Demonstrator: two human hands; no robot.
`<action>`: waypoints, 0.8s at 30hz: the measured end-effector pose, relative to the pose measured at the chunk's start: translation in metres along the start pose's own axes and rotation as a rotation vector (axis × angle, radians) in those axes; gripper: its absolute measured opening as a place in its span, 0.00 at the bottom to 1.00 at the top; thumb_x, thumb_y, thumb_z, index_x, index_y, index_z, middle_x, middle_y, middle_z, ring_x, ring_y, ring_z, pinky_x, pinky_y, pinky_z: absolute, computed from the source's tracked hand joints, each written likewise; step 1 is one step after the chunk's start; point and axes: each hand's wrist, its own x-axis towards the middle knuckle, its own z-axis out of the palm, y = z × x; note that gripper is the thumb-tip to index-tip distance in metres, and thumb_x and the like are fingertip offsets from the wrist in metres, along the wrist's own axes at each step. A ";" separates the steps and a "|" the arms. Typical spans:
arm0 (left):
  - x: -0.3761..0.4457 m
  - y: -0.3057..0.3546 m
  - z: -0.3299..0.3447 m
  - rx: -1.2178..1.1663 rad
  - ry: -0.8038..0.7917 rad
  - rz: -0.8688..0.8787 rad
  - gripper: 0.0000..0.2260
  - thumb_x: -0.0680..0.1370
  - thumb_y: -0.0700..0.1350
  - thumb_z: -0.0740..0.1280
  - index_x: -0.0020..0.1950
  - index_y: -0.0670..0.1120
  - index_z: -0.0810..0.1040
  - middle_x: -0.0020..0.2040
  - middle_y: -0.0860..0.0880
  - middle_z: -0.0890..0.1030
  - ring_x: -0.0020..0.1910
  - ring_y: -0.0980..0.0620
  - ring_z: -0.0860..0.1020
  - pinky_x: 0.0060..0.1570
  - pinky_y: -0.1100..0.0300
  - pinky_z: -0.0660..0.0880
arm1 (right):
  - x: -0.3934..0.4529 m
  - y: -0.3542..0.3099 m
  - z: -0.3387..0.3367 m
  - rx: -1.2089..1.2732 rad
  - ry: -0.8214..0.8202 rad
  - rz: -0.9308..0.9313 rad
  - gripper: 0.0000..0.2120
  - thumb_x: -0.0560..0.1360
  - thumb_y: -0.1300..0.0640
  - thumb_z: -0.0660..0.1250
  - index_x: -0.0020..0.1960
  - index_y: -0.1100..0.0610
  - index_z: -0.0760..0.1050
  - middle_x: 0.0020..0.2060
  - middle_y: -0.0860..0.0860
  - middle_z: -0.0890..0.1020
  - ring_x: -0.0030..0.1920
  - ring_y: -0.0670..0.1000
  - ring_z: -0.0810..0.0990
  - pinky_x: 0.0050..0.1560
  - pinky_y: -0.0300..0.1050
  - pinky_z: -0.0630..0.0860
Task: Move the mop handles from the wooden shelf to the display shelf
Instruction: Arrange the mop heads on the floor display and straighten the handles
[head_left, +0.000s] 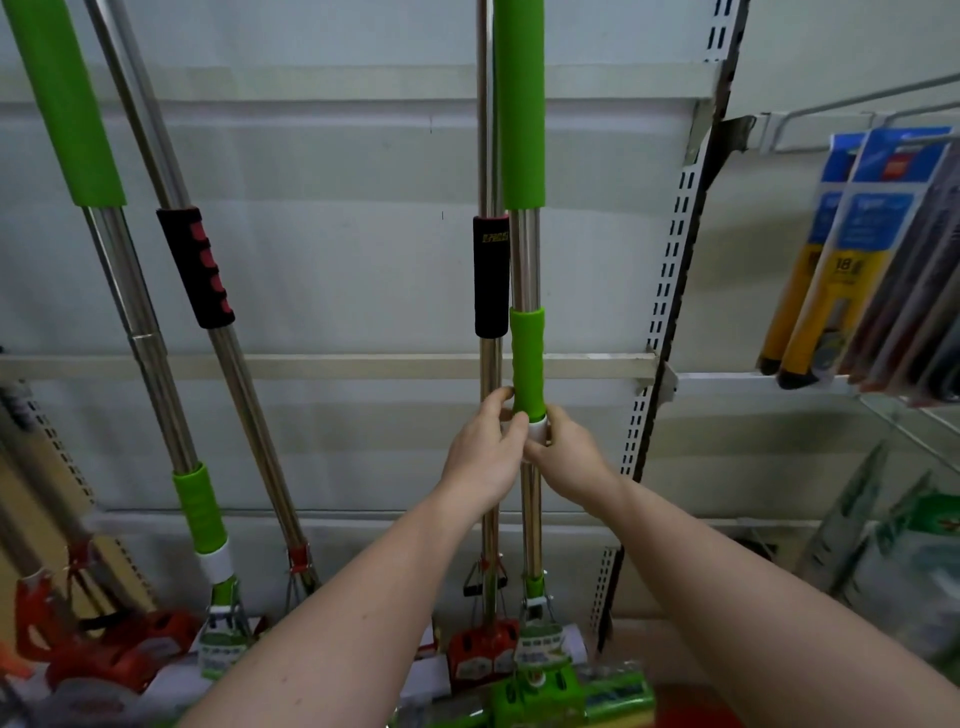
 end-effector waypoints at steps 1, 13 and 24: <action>-0.001 0.001 0.000 -0.008 -0.007 -0.001 0.20 0.81 0.47 0.56 0.73 0.49 0.62 0.67 0.47 0.73 0.65 0.48 0.72 0.62 0.58 0.67 | -0.001 0.000 0.000 -0.018 0.002 -0.003 0.22 0.76 0.53 0.64 0.67 0.58 0.65 0.53 0.56 0.78 0.57 0.57 0.77 0.57 0.52 0.74; -0.030 0.006 -0.001 0.041 -0.032 0.093 0.17 0.80 0.48 0.58 0.69 0.48 0.65 0.61 0.47 0.76 0.57 0.50 0.75 0.49 0.63 0.66 | -0.043 -0.001 -0.009 -0.225 -0.064 -0.098 0.10 0.77 0.54 0.60 0.52 0.56 0.60 0.43 0.54 0.77 0.42 0.52 0.75 0.31 0.35 0.64; -0.032 -0.008 -0.011 0.083 0.003 0.103 0.17 0.80 0.47 0.58 0.69 0.46 0.66 0.63 0.45 0.76 0.61 0.45 0.74 0.55 0.57 0.69 | -0.048 -0.012 0.005 -0.211 -0.054 -0.088 0.16 0.77 0.50 0.59 0.59 0.59 0.66 0.51 0.60 0.80 0.52 0.60 0.78 0.48 0.50 0.73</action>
